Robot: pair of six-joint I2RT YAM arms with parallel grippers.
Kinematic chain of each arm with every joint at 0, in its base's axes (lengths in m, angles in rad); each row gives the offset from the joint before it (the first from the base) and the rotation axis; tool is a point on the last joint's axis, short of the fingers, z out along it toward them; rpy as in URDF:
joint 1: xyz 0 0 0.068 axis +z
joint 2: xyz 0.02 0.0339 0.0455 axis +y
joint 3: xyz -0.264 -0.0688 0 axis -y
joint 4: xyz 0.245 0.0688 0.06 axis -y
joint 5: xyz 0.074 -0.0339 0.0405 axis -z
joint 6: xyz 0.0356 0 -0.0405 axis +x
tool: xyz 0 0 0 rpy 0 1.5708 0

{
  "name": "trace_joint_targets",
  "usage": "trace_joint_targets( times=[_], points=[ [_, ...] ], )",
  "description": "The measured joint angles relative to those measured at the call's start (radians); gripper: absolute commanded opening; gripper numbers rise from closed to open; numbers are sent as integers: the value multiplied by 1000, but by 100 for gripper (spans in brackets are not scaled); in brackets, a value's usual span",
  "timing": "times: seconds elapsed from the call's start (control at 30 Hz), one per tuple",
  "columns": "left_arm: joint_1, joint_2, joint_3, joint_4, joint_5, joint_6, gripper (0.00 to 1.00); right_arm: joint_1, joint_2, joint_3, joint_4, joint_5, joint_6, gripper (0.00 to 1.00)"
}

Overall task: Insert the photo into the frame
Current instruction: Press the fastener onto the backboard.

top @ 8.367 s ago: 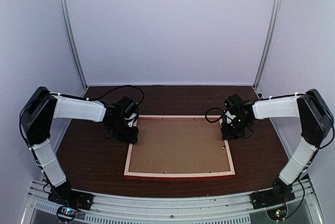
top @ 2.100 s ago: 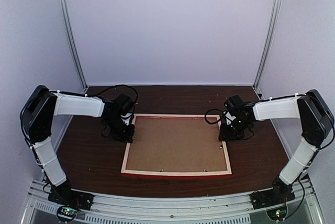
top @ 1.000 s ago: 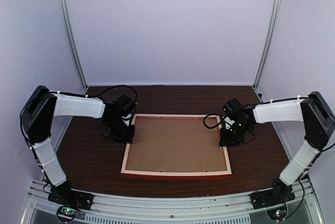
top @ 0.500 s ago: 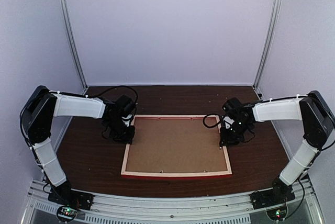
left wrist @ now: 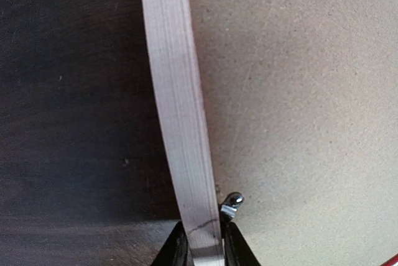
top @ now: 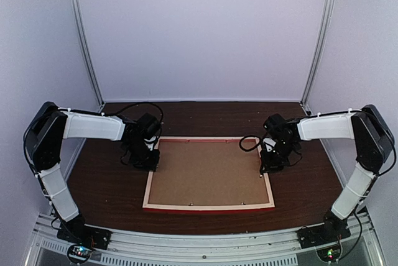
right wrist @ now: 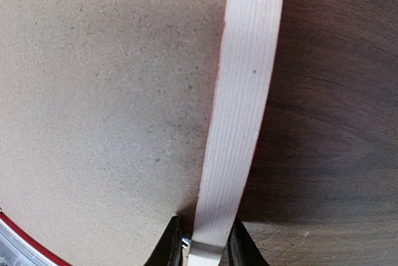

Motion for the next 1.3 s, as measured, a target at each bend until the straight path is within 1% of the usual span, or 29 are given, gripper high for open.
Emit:
trace_joint_targets(
  times=[0.1,0.17,0.37,0.53,0.77,1.07,1.17,1.3],
  points=[
    [0,-1,0,-4,-2,0,21,-6,9,10,-8,-13,-7,10],
    [0,-1,0,-4,-3,0,22,-12,13,13,-12,-22,-14,12],
    [0,-3,0,-7,-16,3,28,-48,43,43,-29,-90,-61,28],
    [0,-4,0,-6,-29,5,36,-56,67,59,-36,-148,-99,37],
    [0,-17,0,-6,-43,7,48,-56,50,40,-39,-167,-92,44],
    [0,-37,6,-7,-51,16,65,-51,-75,-58,-42,-154,-41,46],
    [0,-37,23,-16,-58,26,69,-47,-98,-84,-39,-142,-23,45],
    [0,-39,50,-24,-74,43,70,-39,-106,-104,-35,-126,-6,42]
  ],
)
